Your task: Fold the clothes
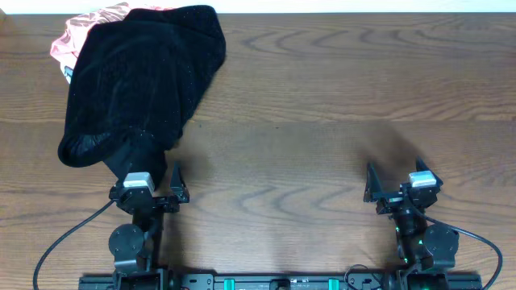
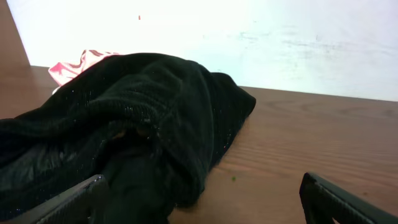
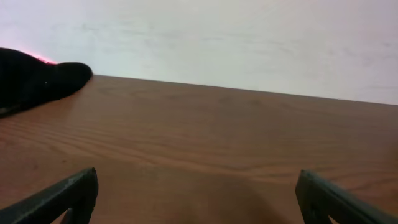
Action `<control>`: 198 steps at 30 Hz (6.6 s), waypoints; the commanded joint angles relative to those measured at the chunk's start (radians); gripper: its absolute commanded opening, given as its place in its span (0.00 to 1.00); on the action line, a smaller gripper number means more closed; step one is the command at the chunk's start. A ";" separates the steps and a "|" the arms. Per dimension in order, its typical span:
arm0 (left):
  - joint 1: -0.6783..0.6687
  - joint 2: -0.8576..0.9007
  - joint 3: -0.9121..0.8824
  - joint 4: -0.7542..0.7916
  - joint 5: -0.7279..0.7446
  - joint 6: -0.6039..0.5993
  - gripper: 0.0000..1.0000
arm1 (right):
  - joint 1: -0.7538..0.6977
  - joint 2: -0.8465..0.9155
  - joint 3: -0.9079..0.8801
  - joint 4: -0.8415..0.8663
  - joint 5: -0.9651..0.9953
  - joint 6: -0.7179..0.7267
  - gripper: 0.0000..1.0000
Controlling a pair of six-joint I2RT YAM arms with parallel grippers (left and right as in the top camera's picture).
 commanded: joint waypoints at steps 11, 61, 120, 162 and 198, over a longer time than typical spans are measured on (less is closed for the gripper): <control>0.005 -0.006 -0.017 -0.034 0.014 -0.012 0.98 | -0.002 -0.001 -0.002 -0.004 0.006 0.007 0.99; 0.005 0.772 0.783 -0.414 0.150 -0.139 0.98 | -0.002 0.667 0.506 -0.003 -0.330 0.059 0.99; -0.046 1.559 1.237 -0.541 -0.243 -0.056 0.06 | 0.164 1.541 1.039 -0.293 -0.353 0.008 0.94; -0.724 1.585 1.408 0.084 -0.243 -0.288 0.06 | -0.145 1.072 1.040 -0.571 -0.526 -0.058 0.95; -0.919 1.546 1.303 -0.733 -0.103 -0.447 0.69 | 0.129 1.376 1.037 -0.731 -0.171 0.039 0.91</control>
